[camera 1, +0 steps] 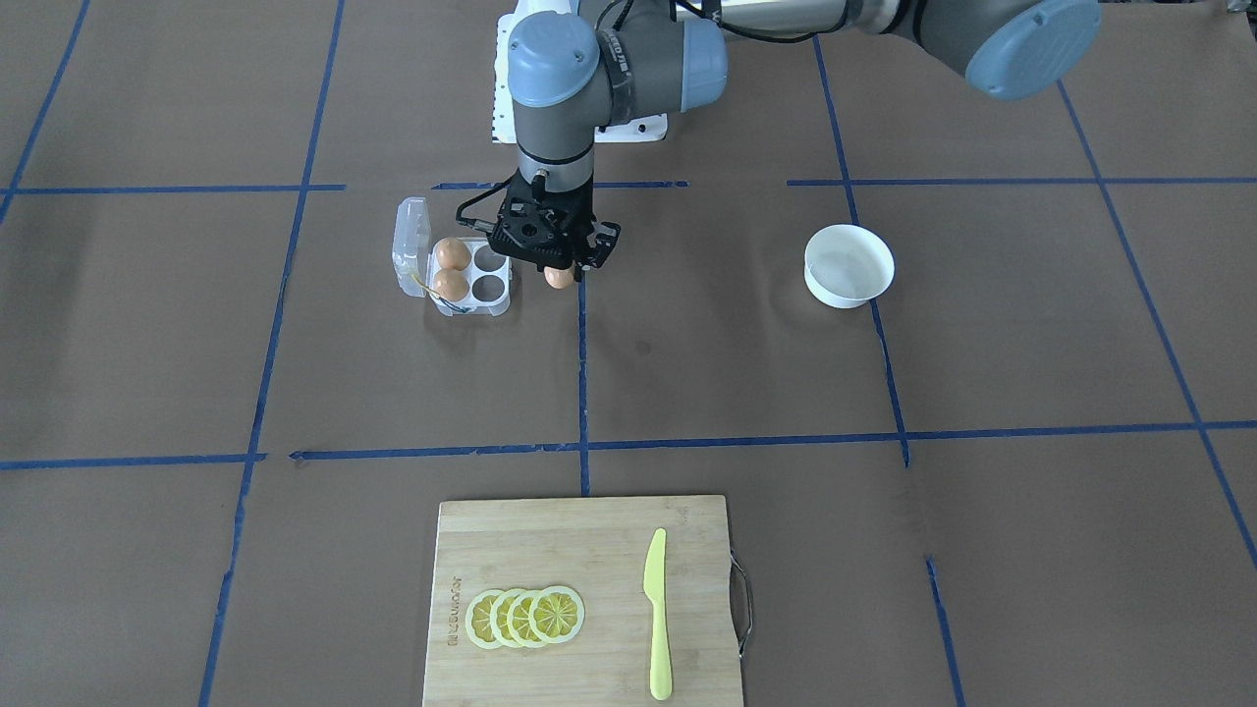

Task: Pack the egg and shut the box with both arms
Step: 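Lift the egg with the left gripper and carry it over the carton, then lower the egg into the empty carton cup and open the left gripper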

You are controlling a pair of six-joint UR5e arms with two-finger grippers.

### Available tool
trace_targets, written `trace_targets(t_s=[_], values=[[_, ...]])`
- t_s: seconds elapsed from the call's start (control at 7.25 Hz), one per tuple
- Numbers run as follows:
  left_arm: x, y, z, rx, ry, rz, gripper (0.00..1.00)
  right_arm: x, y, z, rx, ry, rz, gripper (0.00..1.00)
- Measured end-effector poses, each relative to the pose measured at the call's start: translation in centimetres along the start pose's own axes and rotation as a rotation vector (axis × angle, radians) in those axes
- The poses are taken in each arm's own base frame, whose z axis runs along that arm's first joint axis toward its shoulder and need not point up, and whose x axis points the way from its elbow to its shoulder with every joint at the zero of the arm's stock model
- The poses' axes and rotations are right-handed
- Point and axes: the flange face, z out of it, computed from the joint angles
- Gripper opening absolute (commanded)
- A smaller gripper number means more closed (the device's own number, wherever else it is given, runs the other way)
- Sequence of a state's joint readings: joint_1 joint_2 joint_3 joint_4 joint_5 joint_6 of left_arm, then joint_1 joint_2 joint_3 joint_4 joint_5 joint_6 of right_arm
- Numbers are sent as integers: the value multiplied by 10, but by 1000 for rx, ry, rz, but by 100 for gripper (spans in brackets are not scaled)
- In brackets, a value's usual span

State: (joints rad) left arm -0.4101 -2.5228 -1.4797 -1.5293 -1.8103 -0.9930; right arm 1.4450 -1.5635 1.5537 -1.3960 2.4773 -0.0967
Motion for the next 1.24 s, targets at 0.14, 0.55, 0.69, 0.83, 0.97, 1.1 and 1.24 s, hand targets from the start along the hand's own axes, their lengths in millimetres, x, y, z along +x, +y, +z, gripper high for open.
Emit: trace_targets(t_s=[0.14, 0.55, 0.69, 0.83, 0.97, 1.1, 1.24], values=[[21, 2, -2, -1, 21, -18, 0, 0, 0, 0, 0, 0, 0, 100], [60, 4, -2, 13, 79, -29, 0, 0, 0, 0, 0, 0, 0, 100], [64, 4, 0, 28, 85, -27, 0, 0, 1, 0, -1, 0, 1, 100], [67, 6, 2, 41, 91, -22, 33, 1, 1, 1, -2, 0, 3, 100], [69, 7, 3, 48, 95, -18, 44, 1, 2, 1, -3, 0, 4, 100], [69, 8, 5, 49, 94, -16, 47, 2, 2, 1, -3, 0, 4, 100], [68, 10, 7, 47, 92, -15, 47, 2, 2, 2, -4, 0, 5, 100]])
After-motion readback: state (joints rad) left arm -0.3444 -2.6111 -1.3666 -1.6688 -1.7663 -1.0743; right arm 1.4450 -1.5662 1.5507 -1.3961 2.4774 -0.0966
